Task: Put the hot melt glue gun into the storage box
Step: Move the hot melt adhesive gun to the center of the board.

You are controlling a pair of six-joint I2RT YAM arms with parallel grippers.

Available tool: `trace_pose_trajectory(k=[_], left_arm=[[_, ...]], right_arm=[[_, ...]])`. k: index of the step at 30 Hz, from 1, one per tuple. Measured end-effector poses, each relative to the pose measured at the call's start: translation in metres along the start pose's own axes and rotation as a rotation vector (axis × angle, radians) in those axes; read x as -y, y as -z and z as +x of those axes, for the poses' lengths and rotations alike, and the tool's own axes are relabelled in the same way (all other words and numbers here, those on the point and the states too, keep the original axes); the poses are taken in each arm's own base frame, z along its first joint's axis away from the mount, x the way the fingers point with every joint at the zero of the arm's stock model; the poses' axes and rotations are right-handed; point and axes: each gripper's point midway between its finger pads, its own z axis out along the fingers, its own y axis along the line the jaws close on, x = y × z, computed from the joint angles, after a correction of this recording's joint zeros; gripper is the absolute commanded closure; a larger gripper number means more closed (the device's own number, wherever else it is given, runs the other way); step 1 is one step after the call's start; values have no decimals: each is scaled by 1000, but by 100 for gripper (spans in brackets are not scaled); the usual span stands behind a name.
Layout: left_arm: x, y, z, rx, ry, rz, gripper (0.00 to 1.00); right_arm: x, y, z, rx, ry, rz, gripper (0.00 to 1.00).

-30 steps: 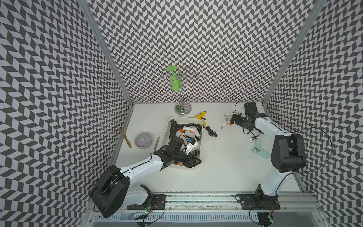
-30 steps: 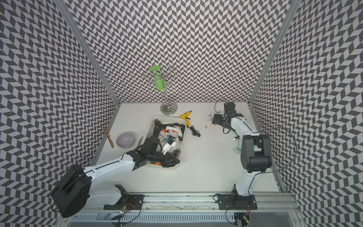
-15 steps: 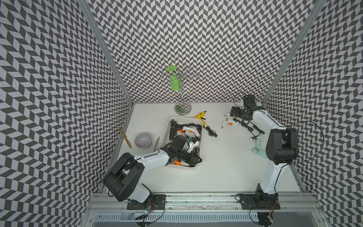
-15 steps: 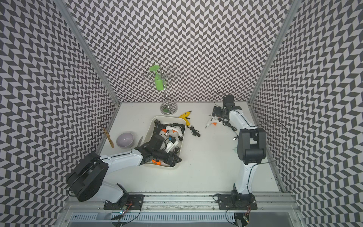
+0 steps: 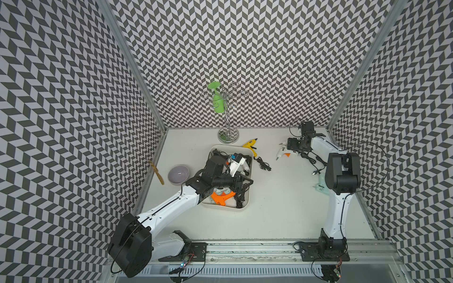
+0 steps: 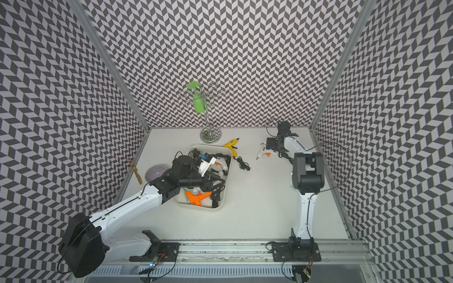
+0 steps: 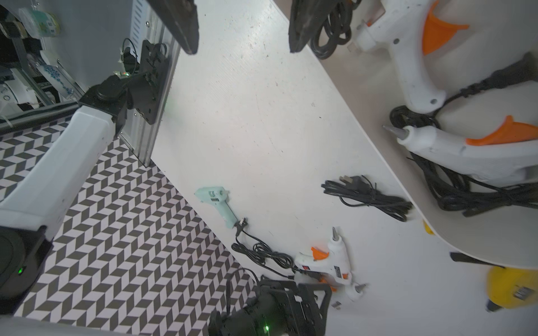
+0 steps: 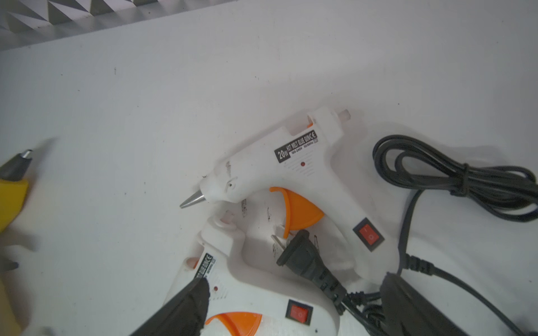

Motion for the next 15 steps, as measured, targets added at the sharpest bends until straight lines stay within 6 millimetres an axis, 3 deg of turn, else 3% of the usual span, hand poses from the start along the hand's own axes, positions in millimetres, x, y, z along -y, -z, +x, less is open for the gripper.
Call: trace_pose_trajectory(k=[2, 8, 15], left_arm=[[-11, 2, -12, 25, -1, -31, 48], [-46, 11, -47, 102, -5, -129, 48], [-68, 13, -51, 111, -6, -178, 47]], right_arm=[[-2, -4, 2, -8, 3, -12, 16], [-5, -12, 23, -48, -28, -37, 21], [-10, -2, 44, -64, -71, -71, 29]])
